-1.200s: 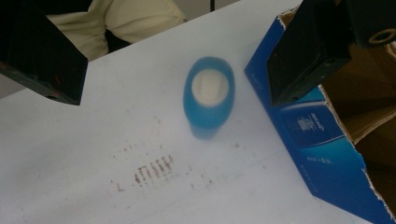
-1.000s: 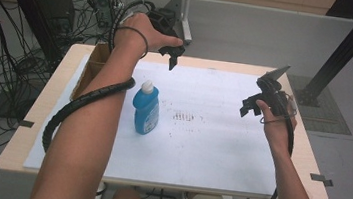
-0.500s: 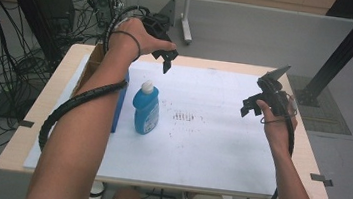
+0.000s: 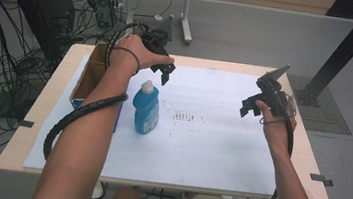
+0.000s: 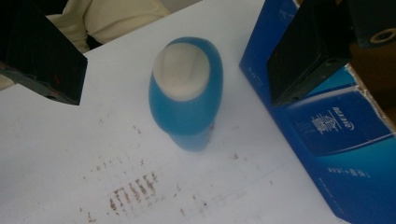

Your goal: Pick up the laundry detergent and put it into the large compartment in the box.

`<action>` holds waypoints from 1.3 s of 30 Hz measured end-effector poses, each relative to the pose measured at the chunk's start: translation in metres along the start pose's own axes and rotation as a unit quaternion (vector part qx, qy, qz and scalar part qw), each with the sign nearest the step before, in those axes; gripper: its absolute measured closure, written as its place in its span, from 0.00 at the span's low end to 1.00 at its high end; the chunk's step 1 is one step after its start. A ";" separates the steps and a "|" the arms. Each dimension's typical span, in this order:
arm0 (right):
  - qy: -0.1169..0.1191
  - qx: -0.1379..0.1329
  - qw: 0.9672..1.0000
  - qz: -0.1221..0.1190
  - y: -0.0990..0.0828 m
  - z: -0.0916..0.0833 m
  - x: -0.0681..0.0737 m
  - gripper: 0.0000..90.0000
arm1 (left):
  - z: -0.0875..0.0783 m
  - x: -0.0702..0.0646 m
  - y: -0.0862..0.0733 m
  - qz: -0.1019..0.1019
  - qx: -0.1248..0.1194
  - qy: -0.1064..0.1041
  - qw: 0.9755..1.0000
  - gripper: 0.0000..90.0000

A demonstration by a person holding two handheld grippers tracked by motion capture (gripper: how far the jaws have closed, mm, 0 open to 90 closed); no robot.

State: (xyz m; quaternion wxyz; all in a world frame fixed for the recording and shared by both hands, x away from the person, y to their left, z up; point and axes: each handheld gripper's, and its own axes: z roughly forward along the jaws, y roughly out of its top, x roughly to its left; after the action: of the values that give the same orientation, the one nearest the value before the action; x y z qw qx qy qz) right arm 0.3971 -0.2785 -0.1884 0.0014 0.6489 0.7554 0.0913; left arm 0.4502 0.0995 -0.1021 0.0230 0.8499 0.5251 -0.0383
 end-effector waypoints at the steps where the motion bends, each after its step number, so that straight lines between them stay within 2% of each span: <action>1: 0.000 -0.002 1.000 0.000 -0.001 0.000 -0.001 0.10 | 0.006 0.000 0.000 0.000 0.000 -0.001 1.000 0.06; 7: 0.000 -0.003 1.000 0.005 -0.002 0.001 -0.002 0.10 | 0.020 0.002 0.000 0.000 0.008 -0.003 1.000 0.06; 13: 0.000 -0.002 1.000 0.002 -0.003 0.003 -0.002 0.10 | 0.029 0.002 -0.003 0.008 0.006 -0.002 1.000 0.06; 18: 0.001 -0.002 1.000 0.000 -0.003 0.004 0.000 0.10 | 0.037 0.003 -0.005 0.005 0.006 -0.005 1.000 0.06; 27: 0.000 -0.003 1.000 0.000 -0.005 0.003 0.000 0.10 | 0.053 0.001 -0.007 0.013 0.008 -0.006 1.000 0.06; 39: 0.000 -0.001 1.000 0.000 -0.004 0.005 0.001 0.10 | 0.066 0.001 -0.009 0.019 0.013 -0.001 1.000 0.06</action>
State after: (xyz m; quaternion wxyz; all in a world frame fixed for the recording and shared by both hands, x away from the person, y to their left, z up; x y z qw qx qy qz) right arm 0.3932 -0.2776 -0.1939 0.0019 0.6488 0.7553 0.0926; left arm 0.4396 0.0988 -0.1680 0.0132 0.8598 0.5084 -0.0453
